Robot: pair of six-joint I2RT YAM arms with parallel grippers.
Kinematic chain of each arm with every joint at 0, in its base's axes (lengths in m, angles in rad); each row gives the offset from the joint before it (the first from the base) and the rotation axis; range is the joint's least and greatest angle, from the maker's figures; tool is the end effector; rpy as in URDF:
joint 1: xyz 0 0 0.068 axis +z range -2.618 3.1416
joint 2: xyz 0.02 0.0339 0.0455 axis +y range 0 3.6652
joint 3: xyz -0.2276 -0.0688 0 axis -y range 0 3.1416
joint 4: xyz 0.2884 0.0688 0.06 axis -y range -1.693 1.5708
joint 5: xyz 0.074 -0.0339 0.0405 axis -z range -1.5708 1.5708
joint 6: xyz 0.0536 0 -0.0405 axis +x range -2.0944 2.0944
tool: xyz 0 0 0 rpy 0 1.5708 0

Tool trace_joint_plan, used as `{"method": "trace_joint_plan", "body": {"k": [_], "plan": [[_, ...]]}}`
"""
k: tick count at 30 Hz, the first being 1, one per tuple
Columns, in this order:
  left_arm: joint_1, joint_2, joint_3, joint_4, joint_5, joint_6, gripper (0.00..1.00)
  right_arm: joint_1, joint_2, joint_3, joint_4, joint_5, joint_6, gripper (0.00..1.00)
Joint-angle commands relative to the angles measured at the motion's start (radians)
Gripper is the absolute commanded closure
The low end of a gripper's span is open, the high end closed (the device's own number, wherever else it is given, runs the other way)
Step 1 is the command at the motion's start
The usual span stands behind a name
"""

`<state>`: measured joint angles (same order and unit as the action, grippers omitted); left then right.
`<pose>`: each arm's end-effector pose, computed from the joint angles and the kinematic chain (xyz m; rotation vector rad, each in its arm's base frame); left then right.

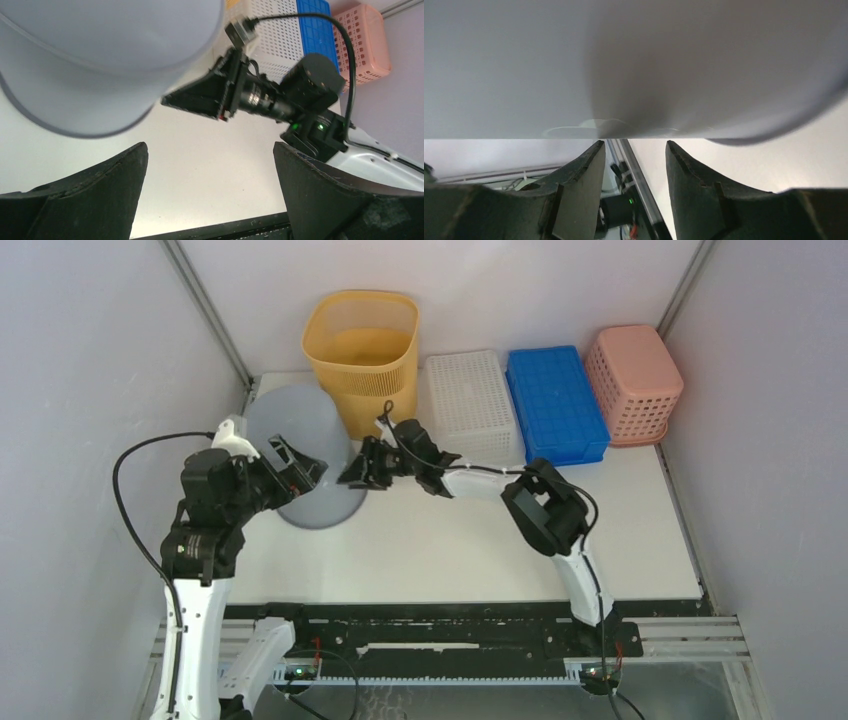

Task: Turn the large container upside down
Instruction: Move the container to the corner of the board.

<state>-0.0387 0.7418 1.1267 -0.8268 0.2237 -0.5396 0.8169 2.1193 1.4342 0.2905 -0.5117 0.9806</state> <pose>0.2105 -0.0200 0.3772 -0.3661 2.0182 -0.5896 0.3309 0.3908 0.1253 -0.2107 2.3127 1.5664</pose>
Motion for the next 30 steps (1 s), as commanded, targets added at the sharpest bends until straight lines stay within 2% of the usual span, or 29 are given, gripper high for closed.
{"method": "trace_joint_plan", "body": {"k": [1,4,8,15,18,22,30], "plan": [[0.006,-0.023,-0.029,0.009,0.004,0.016,0.00,0.014,0.107,0.239,-0.008,-0.104,0.011,0.44],[0.006,-0.033,-0.056,0.009,0.001,0.008,0.00,-0.006,0.060,0.203,0.005,-0.117,-0.011,0.44],[0.005,-0.047,-0.114,0.015,-0.002,-0.012,0.00,-0.057,-0.085,0.029,-0.008,-0.122,-0.056,0.44],[-0.014,-0.024,-0.307,0.169,0.054,-0.111,0.00,-0.140,-0.364,-0.232,-0.110,-0.093,-0.154,0.43],[-0.108,0.016,-0.324,0.206,-0.071,-0.129,0.00,-0.153,-0.437,-0.285,-0.157,-0.093,-0.185,0.43],[-0.188,0.110,-0.323,0.264,-0.165,-0.180,0.00,-0.168,-0.510,-0.348,-0.152,-0.111,-0.185,0.43],[-0.188,0.297,-0.295,0.305,-0.362,-0.279,0.00,-0.184,-0.587,-0.441,-0.147,-0.124,-0.185,0.42]]}}
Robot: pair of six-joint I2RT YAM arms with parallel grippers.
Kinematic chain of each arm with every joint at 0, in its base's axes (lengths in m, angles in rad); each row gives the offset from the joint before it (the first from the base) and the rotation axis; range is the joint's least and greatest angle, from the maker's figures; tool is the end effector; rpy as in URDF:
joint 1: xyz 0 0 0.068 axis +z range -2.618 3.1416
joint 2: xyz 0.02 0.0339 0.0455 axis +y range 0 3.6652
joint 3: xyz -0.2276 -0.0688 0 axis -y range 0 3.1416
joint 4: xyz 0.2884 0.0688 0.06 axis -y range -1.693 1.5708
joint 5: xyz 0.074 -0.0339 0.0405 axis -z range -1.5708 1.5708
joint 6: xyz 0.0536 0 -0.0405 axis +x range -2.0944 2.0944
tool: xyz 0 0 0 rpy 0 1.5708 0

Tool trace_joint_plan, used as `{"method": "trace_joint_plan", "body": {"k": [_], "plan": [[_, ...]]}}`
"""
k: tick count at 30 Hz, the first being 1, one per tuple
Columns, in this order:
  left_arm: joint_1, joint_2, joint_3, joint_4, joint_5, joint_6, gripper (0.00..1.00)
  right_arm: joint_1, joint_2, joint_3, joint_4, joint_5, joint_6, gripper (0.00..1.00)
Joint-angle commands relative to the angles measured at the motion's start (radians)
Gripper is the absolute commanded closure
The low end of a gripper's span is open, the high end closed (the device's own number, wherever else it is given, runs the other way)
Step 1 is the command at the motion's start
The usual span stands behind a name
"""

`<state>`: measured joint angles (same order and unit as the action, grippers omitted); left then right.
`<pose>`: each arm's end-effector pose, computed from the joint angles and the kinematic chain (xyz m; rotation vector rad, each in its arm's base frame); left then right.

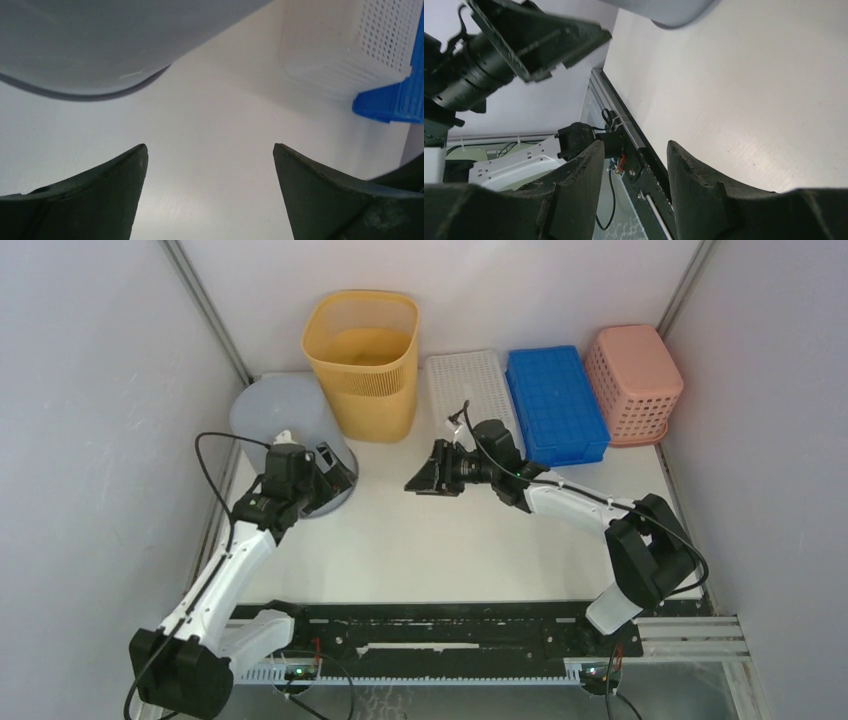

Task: Turn the large container upside down
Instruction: Move the container to the corner of the board.

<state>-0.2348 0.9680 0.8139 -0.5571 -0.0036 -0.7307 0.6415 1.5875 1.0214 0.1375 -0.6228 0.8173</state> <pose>0.2741 -0.0654 0.2327 -0.5743 2.2607 -0.4926 0.3068 0.2682 0.1882 -0.2630 2.2563 1.4863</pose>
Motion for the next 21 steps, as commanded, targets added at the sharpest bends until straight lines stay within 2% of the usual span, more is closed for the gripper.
{"method": "trace_joint_plan", "body": {"k": [1,8,15,21], "plan": [[0.017,0.103,0.021,0.048,-0.138,-0.096,0.00,-0.010,-0.062,-0.037,0.008,-0.015,-0.023,0.42],[0.104,0.259,0.078,0.061,-0.156,-0.102,0.00,-0.023,-0.107,-0.092,-0.002,-0.022,-0.035,0.42],[0.159,0.293,0.094,0.065,-0.256,-0.095,0.00,-0.057,-0.158,-0.147,-0.004,-0.039,-0.042,0.42],[0.200,0.394,0.169,0.059,-0.311,-0.107,0.00,-0.069,-0.186,-0.172,-0.013,-0.053,-0.045,0.42]]}}
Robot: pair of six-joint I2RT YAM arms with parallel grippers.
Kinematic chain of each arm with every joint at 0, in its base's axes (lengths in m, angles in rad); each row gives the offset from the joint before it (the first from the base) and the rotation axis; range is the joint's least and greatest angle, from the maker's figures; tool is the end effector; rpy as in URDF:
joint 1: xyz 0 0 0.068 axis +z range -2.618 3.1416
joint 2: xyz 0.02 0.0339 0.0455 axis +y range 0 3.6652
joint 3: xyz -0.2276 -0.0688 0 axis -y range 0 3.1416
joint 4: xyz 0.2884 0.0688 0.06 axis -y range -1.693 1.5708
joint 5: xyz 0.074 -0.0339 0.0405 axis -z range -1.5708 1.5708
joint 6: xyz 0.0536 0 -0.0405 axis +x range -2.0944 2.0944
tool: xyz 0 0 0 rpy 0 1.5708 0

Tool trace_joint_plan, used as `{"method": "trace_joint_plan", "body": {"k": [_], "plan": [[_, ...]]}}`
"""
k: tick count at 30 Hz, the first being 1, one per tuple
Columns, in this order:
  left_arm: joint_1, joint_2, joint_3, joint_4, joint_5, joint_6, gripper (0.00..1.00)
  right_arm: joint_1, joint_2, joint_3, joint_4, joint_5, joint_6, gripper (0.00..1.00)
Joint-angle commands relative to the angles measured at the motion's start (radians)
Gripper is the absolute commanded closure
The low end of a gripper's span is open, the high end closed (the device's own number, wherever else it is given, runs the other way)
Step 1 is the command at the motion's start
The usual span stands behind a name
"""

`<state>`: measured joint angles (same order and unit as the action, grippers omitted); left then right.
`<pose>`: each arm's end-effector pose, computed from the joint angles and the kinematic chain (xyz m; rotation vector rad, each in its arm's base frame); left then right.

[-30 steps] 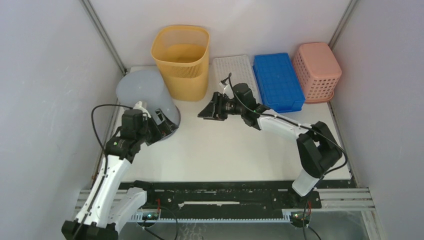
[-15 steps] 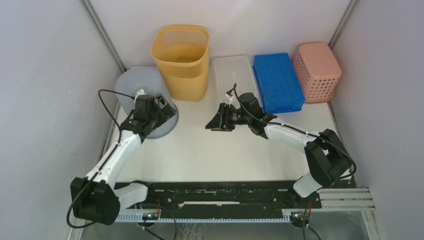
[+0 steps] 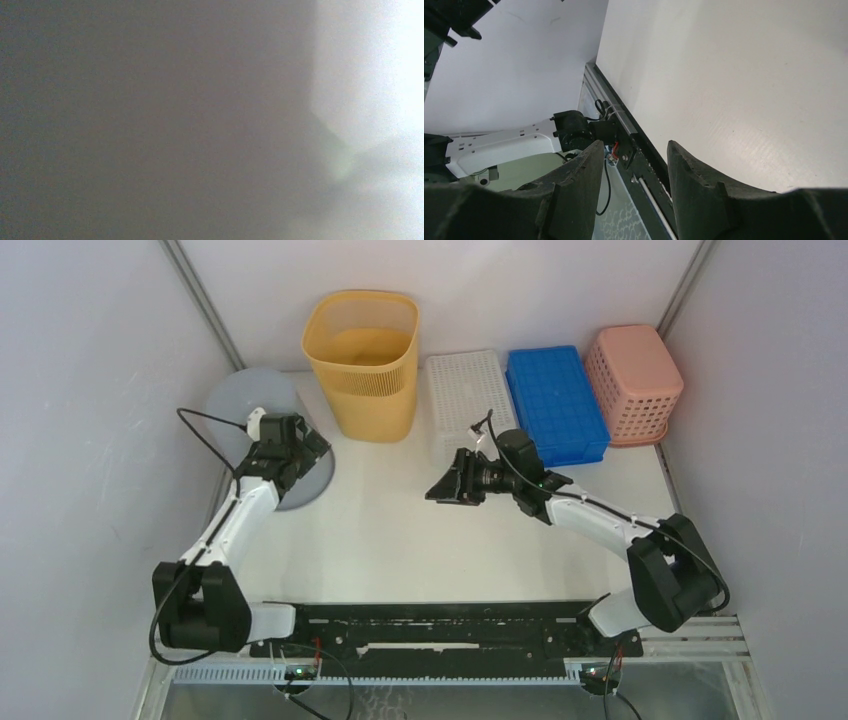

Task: Turn the large container upside down
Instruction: Move the container to the corner of the board.

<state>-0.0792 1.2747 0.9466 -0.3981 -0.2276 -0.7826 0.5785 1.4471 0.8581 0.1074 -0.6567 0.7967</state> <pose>0.3402 -0.0149 0.2112 -0.8948 2.0988 -0.1910 0.2904 0.2288 0.1751 -0.2174 2.2958 1.4628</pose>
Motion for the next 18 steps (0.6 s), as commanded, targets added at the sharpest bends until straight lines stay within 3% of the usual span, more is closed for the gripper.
{"method": "trace_joint_plan", "body": {"k": [1,9,18], "plan": [[0.051,0.112,0.057,-0.102,-0.097,-0.059,0.00,-0.008,-0.053,-0.012,0.012,-0.020,-0.026,0.42],[0.096,0.283,0.187,0.002,-0.001,0.027,0.00,-0.026,-0.120,-0.077,0.003,-0.021,-0.030,0.41],[0.114,0.424,0.286,0.188,0.198,0.104,0.00,-0.067,-0.158,-0.152,0.014,-0.039,-0.033,0.41]]}}
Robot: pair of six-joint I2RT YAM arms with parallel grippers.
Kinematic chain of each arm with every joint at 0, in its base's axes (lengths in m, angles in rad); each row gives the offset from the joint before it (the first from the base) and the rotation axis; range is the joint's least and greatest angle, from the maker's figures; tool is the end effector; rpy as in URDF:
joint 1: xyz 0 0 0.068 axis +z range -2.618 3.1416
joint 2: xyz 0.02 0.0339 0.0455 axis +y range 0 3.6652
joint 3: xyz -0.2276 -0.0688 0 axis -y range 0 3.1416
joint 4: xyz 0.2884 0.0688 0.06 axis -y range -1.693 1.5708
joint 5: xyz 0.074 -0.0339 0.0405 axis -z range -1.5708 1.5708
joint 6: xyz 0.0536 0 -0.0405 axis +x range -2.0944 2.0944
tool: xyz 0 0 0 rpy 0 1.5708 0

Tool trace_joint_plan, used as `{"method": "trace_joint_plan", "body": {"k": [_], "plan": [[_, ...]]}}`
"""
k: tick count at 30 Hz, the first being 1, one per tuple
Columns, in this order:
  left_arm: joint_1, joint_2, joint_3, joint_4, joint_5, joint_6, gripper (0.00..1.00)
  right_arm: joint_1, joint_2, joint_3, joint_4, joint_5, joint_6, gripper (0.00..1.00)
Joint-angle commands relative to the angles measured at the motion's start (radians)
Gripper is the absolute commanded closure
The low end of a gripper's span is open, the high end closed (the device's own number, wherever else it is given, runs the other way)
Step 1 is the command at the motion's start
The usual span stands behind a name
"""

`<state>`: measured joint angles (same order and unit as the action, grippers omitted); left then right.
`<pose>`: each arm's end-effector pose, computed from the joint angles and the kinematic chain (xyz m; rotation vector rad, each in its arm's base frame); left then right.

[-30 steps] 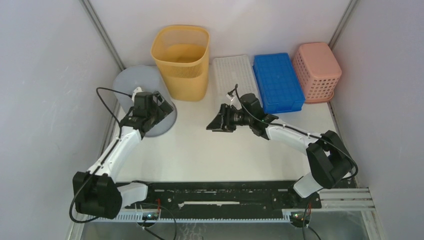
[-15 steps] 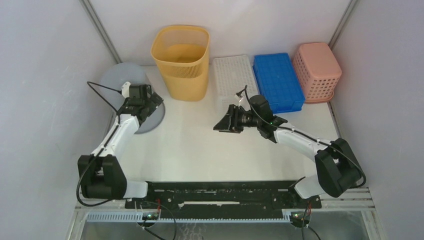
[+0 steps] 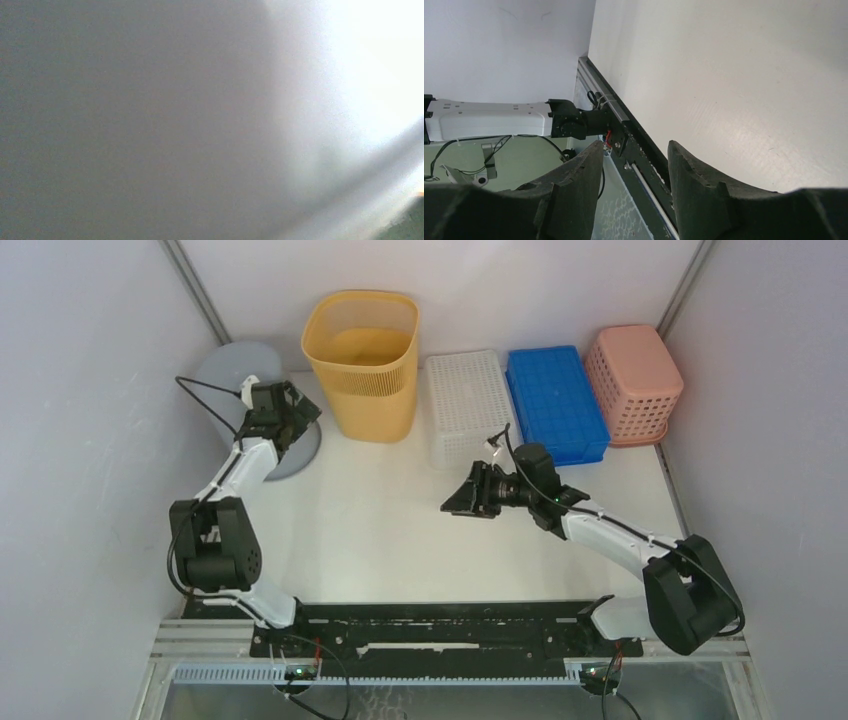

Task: Turn the large container upside down
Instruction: Move the container to the corner of the board.

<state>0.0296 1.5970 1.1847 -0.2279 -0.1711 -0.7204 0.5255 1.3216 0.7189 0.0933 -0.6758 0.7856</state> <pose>0.4155 0.0214 0.2047 -0.8960 2.0171 -0.1969 0.2743 0.1978 0.1635 -0.1697 2.3109 1.4440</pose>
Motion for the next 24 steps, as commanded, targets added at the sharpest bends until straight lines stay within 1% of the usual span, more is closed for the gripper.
{"method": "trace_joint_plan", "body": {"k": [1,5,8,12,17,19,24], "plan": [[0.005,0.125,0.075,0.016,0.147,0.042,0.00,-0.018,-0.034,-0.017,0.028,-0.020,-0.022,0.41],[0.010,0.203,0.161,0.036,0.173,0.093,0.00,-0.029,-0.039,-0.034,0.027,-0.028,-0.030,0.41],[0.016,0.214,0.175,0.087,0.219,0.108,0.00,-0.041,-0.044,-0.055,0.034,-0.034,-0.031,0.41],[0.016,0.145,0.106,0.155,0.309,0.090,0.00,-0.058,-0.044,-0.088,0.064,-0.040,-0.025,0.41],[0.007,-0.005,-0.033,0.211,0.347,0.066,0.00,-0.055,-0.033,-0.111,0.097,-0.052,-0.010,0.41],[0.004,-0.065,-0.088,0.212,0.326,0.074,0.00,-0.049,-0.037,-0.118,0.104,-0.050,-0.007,0.41],[0.007,-0.269,-0.252,0.169,0.095,0.020,0.00,-0.032,-0.034,-0.124,0.127,-0.049,0.011,0.41]]}}
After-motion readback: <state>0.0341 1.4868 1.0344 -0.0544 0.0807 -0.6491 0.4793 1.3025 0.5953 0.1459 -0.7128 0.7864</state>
